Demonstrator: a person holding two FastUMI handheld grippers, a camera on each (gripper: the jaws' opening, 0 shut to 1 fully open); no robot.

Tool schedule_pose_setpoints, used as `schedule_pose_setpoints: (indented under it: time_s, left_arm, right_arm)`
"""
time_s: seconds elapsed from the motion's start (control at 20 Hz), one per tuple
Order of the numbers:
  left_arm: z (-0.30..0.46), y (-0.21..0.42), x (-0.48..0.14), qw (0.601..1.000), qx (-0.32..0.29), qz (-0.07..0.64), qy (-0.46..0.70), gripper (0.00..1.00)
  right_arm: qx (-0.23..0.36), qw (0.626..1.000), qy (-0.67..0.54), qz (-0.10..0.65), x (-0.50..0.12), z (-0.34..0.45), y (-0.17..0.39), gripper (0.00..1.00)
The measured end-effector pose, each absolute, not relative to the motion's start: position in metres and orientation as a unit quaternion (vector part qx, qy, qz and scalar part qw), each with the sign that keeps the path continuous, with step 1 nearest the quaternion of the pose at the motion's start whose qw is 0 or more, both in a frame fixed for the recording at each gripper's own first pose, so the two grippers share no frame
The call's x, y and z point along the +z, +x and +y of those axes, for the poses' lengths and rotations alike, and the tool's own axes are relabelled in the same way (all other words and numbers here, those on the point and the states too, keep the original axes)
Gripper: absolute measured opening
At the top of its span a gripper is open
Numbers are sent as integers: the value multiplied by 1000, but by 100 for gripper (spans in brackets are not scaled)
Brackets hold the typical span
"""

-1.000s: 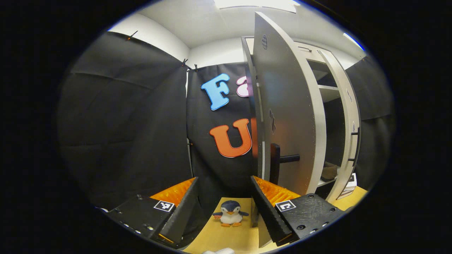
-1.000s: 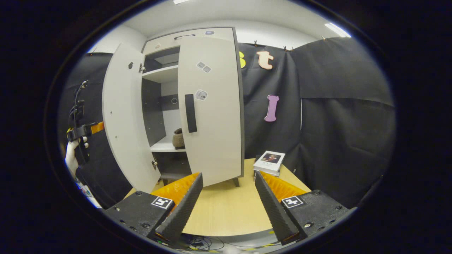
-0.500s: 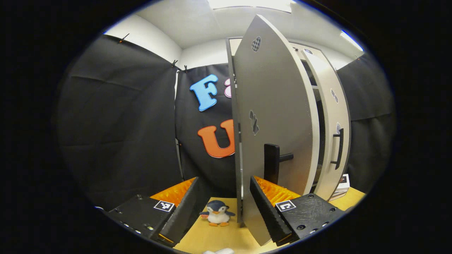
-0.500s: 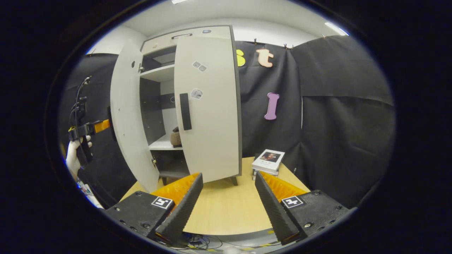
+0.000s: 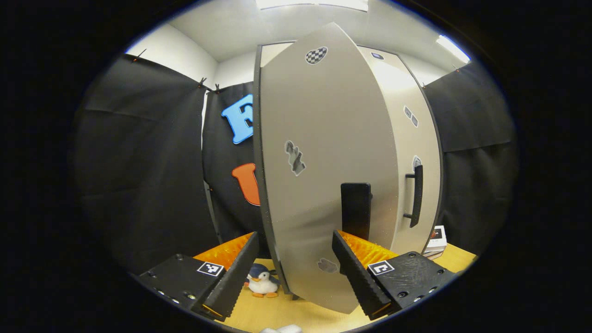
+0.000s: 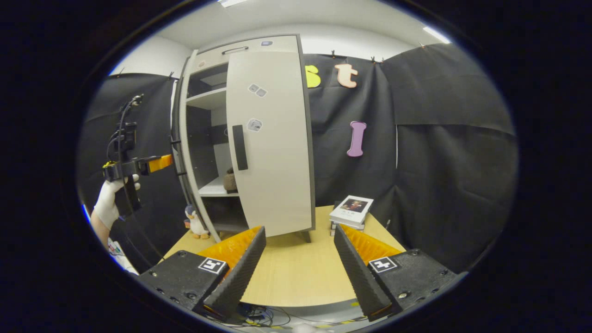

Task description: Grab one shoe with the right hand and put it into the shoe cabinet, grab the other shoe with the left hand and put it into the shoe cabinet; then close the right door with the right hand and the left door with the left hand.

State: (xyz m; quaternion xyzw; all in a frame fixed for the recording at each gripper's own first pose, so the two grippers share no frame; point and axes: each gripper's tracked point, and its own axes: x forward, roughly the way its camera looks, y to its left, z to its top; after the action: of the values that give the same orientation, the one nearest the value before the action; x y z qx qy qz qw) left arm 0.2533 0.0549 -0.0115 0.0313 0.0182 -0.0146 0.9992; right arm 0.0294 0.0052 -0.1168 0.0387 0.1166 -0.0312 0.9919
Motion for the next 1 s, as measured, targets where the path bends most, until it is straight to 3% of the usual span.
schedule_pose_setpoints:
  time_s: [0.35,1.0]
  left_arm:
    - [38,226,-7,999,-25,14,29,96]
    - [32,112,-7,998,-50,18,15,96]
  right_arm:
    - [-27,993,41,106,-105,3,33,97]
    - [-4,997,33,63,-71,33,45,97]
